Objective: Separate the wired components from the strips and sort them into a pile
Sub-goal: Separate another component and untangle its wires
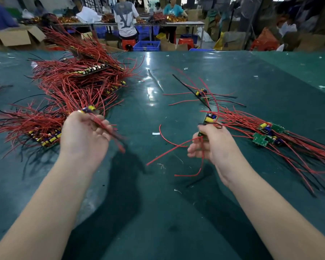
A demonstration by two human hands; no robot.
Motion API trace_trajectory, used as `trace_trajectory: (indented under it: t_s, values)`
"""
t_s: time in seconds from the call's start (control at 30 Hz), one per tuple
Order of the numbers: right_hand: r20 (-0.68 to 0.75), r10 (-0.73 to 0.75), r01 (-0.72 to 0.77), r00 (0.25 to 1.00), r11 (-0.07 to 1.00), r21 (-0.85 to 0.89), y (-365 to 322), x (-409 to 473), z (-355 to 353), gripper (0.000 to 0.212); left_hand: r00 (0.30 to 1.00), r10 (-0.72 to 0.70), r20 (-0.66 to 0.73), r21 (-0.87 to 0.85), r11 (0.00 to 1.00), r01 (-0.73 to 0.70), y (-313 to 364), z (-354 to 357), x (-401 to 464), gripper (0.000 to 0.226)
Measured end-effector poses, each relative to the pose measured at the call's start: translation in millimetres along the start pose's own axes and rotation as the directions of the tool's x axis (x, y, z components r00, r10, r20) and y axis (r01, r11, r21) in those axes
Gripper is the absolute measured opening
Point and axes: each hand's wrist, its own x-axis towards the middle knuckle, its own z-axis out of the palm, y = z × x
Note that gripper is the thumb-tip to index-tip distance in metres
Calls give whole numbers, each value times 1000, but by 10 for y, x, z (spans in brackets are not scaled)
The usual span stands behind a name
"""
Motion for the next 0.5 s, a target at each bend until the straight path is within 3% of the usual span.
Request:
trace_trajectory:
  t_s: [0.07, 0.13, 0.27, 0.4, 0.5]
  values:
    - [13, 3, -4, 1000, 999, 32, 6, 6, -4, 13, 999, -44, -25, -182, 983, 38, 26, -32, 12, 24]
    - [55, -11, 10, 998, 1000, 20, 29, -8, 1, 15, 991, -130, -26, -210, 970, 122, 2, -56, 38, 22]
    - [134, -7, -4, 991, 996, 86, 45, -46, 14, 15, 972, -232, -33, -275, 937, 215, -95, -68, 55, 43]
    - [226, 16, -47, 974, 990, 134, 17, -77, -1, 17, 963, -255, 90, -103, 959, 264, -188, -46, 18, 55]
    - [305, 38, -70, 951, 993, 93, 14, -92, 12, 19, 876, -404, 264, 25, 911, 412, -197, -46, -99, 60]
